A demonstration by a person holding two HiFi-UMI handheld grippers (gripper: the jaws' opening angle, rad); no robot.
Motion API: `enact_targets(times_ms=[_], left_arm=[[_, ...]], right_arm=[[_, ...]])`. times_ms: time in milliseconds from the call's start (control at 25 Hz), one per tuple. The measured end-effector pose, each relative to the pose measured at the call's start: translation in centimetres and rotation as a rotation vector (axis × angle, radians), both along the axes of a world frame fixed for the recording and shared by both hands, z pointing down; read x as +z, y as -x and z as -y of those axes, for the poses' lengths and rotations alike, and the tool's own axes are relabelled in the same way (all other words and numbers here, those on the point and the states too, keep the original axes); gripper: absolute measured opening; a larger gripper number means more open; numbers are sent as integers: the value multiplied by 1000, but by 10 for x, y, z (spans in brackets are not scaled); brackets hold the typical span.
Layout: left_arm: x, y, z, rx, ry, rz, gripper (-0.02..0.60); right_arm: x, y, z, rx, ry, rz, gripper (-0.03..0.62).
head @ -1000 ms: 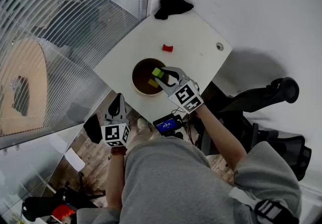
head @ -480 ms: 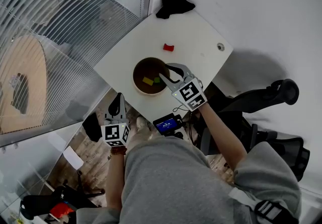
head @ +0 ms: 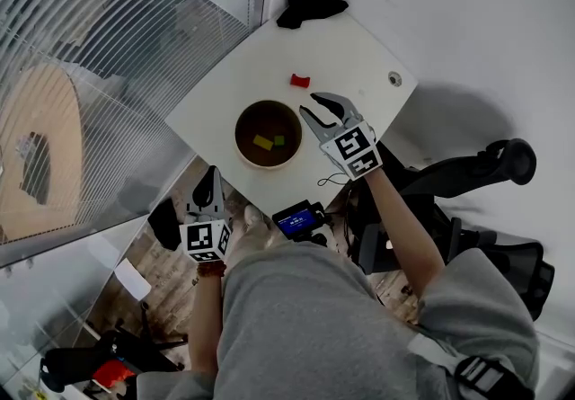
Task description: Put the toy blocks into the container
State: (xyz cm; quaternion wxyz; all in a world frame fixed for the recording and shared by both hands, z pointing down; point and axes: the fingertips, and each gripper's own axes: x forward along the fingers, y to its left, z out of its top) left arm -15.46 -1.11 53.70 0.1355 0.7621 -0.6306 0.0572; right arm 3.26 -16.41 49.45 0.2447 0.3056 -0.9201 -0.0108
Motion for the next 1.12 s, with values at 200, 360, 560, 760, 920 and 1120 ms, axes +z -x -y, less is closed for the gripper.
enact_targets(times_ms=[200, 360, 560, 760, 920, 1120], left_arm=[[3, -2, -1, -2, 17, 0, 8], [6, -4, -3, -7, 31, 5, 8], [7, -4, -5, -21, 45, 10, 8], [14, -5, -8, -53, 62, 1, 8], [18, -8, -6, -87, 75, -14, 8], [22, -9, -2, -137, 93, -10, 8]], right_arm=[[9, -11, 19, 12, -7, -33, 140], [14, -15, 28, 5, -11, -61, 140], [34, -22, 41, -2, 6, -112, 138], [57, -31, 52, -29, 26, -183, 140], [68, -35, 65, -102, 2, -277, 140], [87, -42, 84, -196, 16, -351, 140]])
